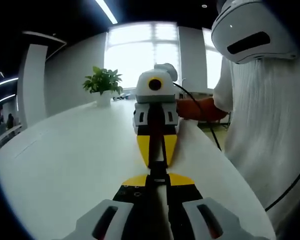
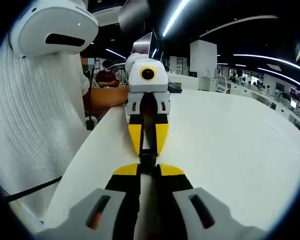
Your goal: Snap the two parts of the plastic buckle together until the buckle closes and remains connected.
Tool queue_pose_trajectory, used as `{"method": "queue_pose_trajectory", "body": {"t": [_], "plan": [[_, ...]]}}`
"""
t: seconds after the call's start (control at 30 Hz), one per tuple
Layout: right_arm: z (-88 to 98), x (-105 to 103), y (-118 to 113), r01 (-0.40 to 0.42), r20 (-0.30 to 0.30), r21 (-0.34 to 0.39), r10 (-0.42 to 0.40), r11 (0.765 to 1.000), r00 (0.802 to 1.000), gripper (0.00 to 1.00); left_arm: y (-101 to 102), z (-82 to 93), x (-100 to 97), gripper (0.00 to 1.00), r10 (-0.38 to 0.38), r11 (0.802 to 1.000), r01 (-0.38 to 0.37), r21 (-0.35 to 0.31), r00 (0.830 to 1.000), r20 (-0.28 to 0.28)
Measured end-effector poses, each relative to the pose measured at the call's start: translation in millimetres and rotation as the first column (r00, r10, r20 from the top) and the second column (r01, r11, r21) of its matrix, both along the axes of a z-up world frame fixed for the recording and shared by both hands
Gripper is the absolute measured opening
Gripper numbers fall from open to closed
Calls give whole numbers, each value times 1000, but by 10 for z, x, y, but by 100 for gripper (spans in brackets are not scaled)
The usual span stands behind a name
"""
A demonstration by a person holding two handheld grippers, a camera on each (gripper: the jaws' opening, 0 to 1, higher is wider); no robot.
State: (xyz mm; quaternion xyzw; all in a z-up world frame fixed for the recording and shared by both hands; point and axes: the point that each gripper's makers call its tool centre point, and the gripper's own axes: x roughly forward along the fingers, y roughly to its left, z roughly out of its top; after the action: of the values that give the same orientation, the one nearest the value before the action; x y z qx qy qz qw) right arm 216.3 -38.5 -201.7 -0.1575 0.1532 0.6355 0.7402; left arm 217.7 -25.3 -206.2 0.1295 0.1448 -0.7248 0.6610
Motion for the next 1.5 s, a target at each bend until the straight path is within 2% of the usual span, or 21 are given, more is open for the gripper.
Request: {"method": "queue_pose_trajectory", "body": {"t": [0.93, 1.4, 1.5], "plan": [[-4, 45, 27, 3, 0, -1, -3, 1000, 1000, 12, 32, 3, 16, 12, 6, 1000, -6, 5, 1000, -2], [3, 52, 43, 5, 0, 0, -5, 1000, 1000, 12, 38, 3, 3, 22, 5, 1000, -5, 7, 1000, -9], [3, 52, 45, 5, 0, 1, -5, 1000, 1000, 12, 39, 1, 4, 30, 9, 1000, -8, 10, 1000, -14]]}}
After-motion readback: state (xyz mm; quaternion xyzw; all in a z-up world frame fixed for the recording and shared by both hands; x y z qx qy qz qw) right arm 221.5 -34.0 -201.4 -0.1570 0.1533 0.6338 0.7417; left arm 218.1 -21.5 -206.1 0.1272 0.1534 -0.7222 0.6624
